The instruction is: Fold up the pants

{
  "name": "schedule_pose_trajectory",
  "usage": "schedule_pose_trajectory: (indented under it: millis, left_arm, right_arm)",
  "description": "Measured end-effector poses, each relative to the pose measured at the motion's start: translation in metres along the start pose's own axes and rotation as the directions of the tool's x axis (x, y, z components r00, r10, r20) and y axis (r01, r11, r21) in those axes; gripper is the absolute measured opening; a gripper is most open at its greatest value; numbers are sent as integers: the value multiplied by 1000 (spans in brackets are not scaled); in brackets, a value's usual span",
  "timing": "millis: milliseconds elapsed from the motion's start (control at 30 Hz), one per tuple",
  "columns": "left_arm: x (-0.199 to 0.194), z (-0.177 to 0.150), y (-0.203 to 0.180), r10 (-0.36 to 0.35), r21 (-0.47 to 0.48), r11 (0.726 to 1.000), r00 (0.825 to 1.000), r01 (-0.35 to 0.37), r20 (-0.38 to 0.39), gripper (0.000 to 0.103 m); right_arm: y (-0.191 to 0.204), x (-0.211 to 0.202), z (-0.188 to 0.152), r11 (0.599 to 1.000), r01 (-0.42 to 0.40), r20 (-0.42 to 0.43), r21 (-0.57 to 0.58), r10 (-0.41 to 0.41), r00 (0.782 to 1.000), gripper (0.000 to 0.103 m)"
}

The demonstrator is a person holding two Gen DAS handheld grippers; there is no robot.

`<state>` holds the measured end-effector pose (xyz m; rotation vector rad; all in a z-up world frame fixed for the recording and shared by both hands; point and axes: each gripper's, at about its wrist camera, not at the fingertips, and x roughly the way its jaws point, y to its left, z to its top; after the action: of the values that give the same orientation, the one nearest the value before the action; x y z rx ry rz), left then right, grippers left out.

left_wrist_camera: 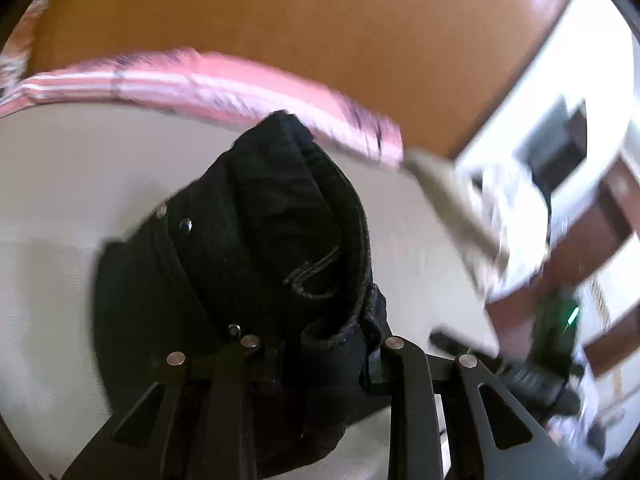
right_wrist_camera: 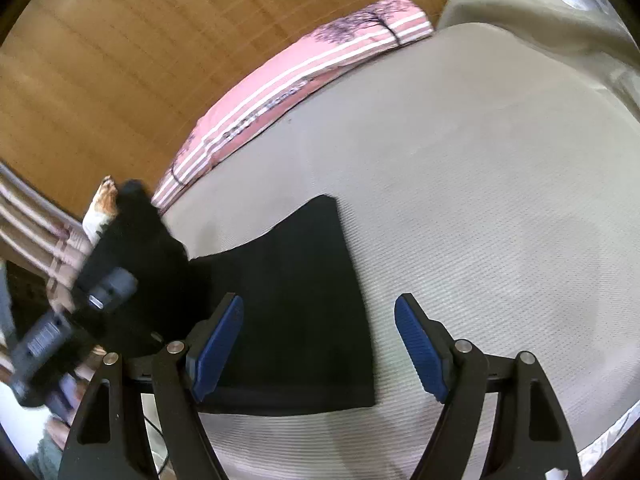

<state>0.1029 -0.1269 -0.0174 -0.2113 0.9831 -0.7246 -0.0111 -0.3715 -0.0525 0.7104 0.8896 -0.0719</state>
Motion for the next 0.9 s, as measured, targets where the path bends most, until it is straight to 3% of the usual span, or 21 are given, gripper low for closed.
schedule_pose_trajectory:
  millis: [133,200,267,333,433,533,600,700,767,900]
  left_arm:
    - [44,-31,-22,50,128,991,993,-36,-105,26]
    - [64,-50,-30,107,203,976,983,-76,-148,27]
    - [78,-64,-34,165,274,955,973,-116,-162,34]
    - [73,-71,-46,184,337,933,972,-127,-143,39]
    - [59,-73,-57,170,386,918,969,-90,-177,45]
    - [28,-75,-63,117,426,903,983,-46,-143,52]
    - [5,-72,-54,85,409,912,991,-37,-101,58]
    - [-19,-67,-29,111,353,931,993,-95,-26,64]
    - [-28,-59,-1,175,277,946,985,-170,8,65]
    - [-26,-56,43,279,151,950,960,-274,-13,65]
  right_arm:
    - [-10,5,3,1000,-9,-14,22,9,1000,76]
    - [-13,8,4,1000,-18,-28,24,18,999,76]
    - [-13,13,5,1000,-23,-43,18,24,999,76]
    - [-10,18,8,1000,-30,-50,4,31,998,76]
    - [-7,24,9,996,-85,-77,-5,85,993,76]
    - [-7,38,11,984,-175,-140,15,175,975,76]
    - [-8,52,11,972,-232,-187,45,237,953,76]
    - [-10,67,8,958,-277,-225,73,287,931,76]
    - [-9,73,7,954,-288,-234,84,300,925,77]
    - [-9,89,9,942,-321,-251,93,335,908,74]
